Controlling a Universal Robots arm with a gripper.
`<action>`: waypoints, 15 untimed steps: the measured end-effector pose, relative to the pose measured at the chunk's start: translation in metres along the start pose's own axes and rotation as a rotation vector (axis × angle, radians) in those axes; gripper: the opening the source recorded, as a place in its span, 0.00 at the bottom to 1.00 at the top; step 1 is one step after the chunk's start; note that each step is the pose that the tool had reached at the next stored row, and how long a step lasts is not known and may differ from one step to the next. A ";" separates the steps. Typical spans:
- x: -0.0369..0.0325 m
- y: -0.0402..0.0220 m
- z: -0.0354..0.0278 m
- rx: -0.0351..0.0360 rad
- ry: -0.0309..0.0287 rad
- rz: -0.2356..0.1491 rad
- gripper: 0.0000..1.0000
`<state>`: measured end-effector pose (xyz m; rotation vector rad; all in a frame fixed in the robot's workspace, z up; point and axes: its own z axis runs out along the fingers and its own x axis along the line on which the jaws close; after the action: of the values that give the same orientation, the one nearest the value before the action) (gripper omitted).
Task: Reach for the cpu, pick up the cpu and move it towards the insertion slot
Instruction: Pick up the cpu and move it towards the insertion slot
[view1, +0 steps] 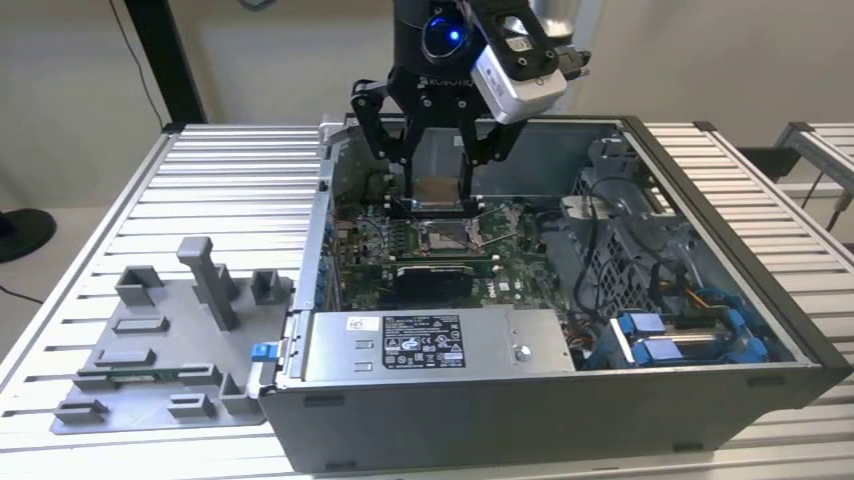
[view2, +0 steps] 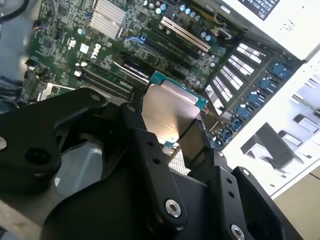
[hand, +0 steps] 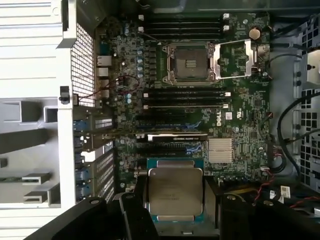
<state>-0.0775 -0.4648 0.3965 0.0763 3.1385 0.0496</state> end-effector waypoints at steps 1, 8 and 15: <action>-0.0023 0.0001 0.0000 0.0000 0.0001 0.000 0.00; -0.0195 0.0010 0.0000 0.0000 0.0000 0.000 0.00; -0.0382 0.0018 0.0001 -0.0001 0.0000 0.000 0.00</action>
<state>-0.0393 -0.4648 0.3964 0.0763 3.1385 0.0498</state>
